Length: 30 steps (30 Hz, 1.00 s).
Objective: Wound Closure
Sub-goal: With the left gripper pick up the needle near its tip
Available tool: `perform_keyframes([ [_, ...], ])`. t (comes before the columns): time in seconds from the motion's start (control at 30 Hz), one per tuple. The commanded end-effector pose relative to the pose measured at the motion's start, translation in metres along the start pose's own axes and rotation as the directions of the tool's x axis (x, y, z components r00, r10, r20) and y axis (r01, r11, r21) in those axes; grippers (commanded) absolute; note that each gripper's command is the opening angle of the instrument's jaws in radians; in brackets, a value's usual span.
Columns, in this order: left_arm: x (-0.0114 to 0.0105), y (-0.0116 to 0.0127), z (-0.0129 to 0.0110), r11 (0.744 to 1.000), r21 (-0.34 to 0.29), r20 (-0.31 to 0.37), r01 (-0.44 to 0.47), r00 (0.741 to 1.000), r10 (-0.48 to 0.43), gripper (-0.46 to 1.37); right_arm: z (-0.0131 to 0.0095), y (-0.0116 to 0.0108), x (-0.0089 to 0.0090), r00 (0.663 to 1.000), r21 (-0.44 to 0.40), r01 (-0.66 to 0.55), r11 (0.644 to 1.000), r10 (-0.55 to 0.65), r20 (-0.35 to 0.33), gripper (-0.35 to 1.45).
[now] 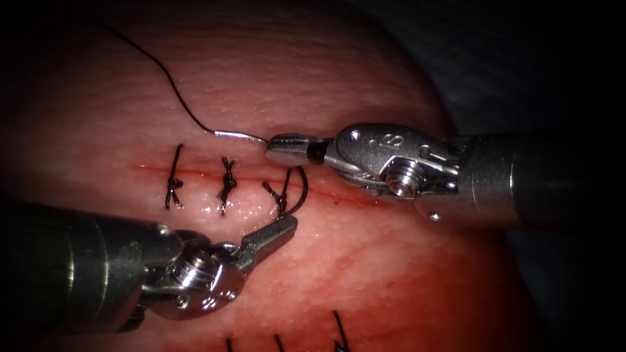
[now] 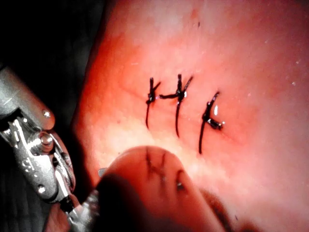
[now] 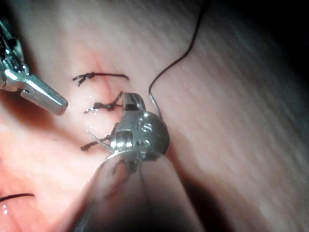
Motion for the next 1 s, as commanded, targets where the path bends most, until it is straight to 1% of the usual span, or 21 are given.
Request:
perform_keyframes([
  [0.03, 0.0000, 0.0000, 0.0000, 1.000, -0.007, 0.000, 0.000, 1.000, 0.000, -0.35, 0.0000, -0.0001, 0.0000, 1.000, -0.003, 0.001, 1.000, -0.001, 0.000, -0.35],
  [0.17, 0.0001, 0.0001, 0.0000, 1.000, -0.007, 0.000, -0.006, 1.000, 0.006, -0.35, -0.0001, 0.0000, 0.0001, 1.000, -0.003, 0.000, 1.000, 0.000, 0.000, -0.35],
  [0.2, 0.0001, 0.0001, 0.0000, 1.000, -0.006, 0.001, 0.006, 1.000, -0.006, -0.35, -0.0001, 0.0000, 0.0002, 1.000, -0.003, -0.001, 1.000, 0.001, 0.003, -0.35],
  [0.23, 0.0001, 0.0001, 0.0000, 1.000, -0.003, 0.001, 0.023, 1.000, -0.023, -0.35, -0.0001, 0.0001, 0.0003, 1.000, -0.004, -0.002, 1.000, 0.002, 0.001, -0.19],
  [0.27, 0.0001, 0.0001, 0.0000, 0.999, -0.003, 0.001, 0.035, 0.999, -0.035, -0.35, -0.0001, 0.0002, 0.0003, 1.000, -0.004, -0.002, 1.000, 0.002, -0.002, -0.09],
  [0.3, 0.0001, 0.0001, 0.0000, 0.997, -0.005, -0.001, 0.071, 0.997, -0.071, -0.35, -0.0001, 0.0003, 0.0004, 1.000, -0.005, -0.003, 1.000, 0.003, -0.004, 0.15],
  [0.33, 0.0001, 0.0001, 0.0000, 0.996, -0.005, 0.001, 0.089, 0.996, -0.089, -0.35, -0.0002, 0.0003, 0.0004, 1.000, -0.006, -0.004, 1.000, 0.004, -0.009, 0.24],
  [0.4, 0.0001, 0.0001, 0.0001, 0.989, -0.004, -0.007, 0.149, 0.989, -0.149, -0.35, -0.0004, 0.0006, 0.0007, 1.000, -0.010, -0.007, 1.000, 0.007, -0.025, 0.38],
  [0.43, 0.0002, 0.0001, 0.0001, 0.986, -0.007, -0.009, 0.166, 0.986, -0.166, -0.35, -0.0005, 0.0007, 0.0008, 0.999, -0.012, -0.009, 1.000, 0.008, -0.032, 0.41],
  [0.5, 0.0002, 0.0001, 0.0002, 0.969, -0.019, -0.011, 0.248, 0.969, -0.248, -0.35, -0.0011, 0.0012, 0.0012, 0.998, -0.024, -0.015, 1.000, 0.013, -0.058, 0.46],
  [0.57, 0.0002, 0.0001, 0.0003, 0.938, -0.046, -0.012, 0.344, 0.939, -0.345, -0.35, -0.0019, 0.0018, 0.0016, 0.997, -0.075, -0.024, 0.997, 0.018, -0.079, 0.62],
  [0.6, 0.0001, 0.0001, 0.0002, 0.929, -0.056, -0.012, 0.366, 0.930, -0.367, -0.35, -0.0022, 0.0019, 0.0017, 0.996, -0.091, -0.026, 0.996, 0.019, -0.082, 0.65],
  [0.67, -0.0002, 0.0001, 0.0002, 0.895, -0.107, -0.010, 0.434, 0.899, -0.437, -0.35, -0.0033, 0.0026, 0.0018, 0.996, -0.135, -0.037, 0.990, 0.025, -0.091, 0.70],
  [0.77, -0.0007, 0.0002, 0.0005, 0.856, -0.155, -0.019, 0.493, 0.865, -0.501, -0.35, -0.0048, 0.0032, 0.0018, 0.995, -0.170, -0.047, 0.984, 0.031, -0.093, 0.72],
  [0.87, -0.0011, 0.0003, 0.0009, 0.830, -0.191, -0.015, 0.524, 0.844, -0.537, -0.35, -0.0057, 0.0037, 0.0017, 0.995, -0.199, -0.053, 0.979, 0.035, -0.090, 0.76],
  [0.9, -0.0012, 0.0003, 0.0011, 0.816, -0.200, -0.010, 0.543, 0.831, -0.556, -0.35, -0.0059, 0.0038, 0.0017, 0.996, -0.207, -0.054, 0.977, 0.037, -0.087, 0.79],
  [0.93, -0.0014, 0.0003, 0.0014, 0.790, -0.211, 0.002, 0.576, 0.808, -0.589, -0.31, -0.0061, 0.0039, 0.0016, 0.996, -0.217, -0.055, 0.975, 0.038, -0.082, 0.81],
  [0.97, -0.0015, 0.0003, 0.0017, 0.771, -0.216, 0.010, 0.599, 0.791, -0.612, -0.23, -0.0062, 0.0040, 0.0016, 0.996, -0.225, -0.056, 0.973, 0.039, -0.079, 0.83],
  [1.0, -0.0017, 0.0003, 0.0022, 0.726, -0.231, 0.033, 0.648, 0.751, -0.659, -0.07, -0.0063, 0.0040, 0.0015, 0.996, -0.238, -0.057, 0.970, 0.041, -0.075, 0.87],
])
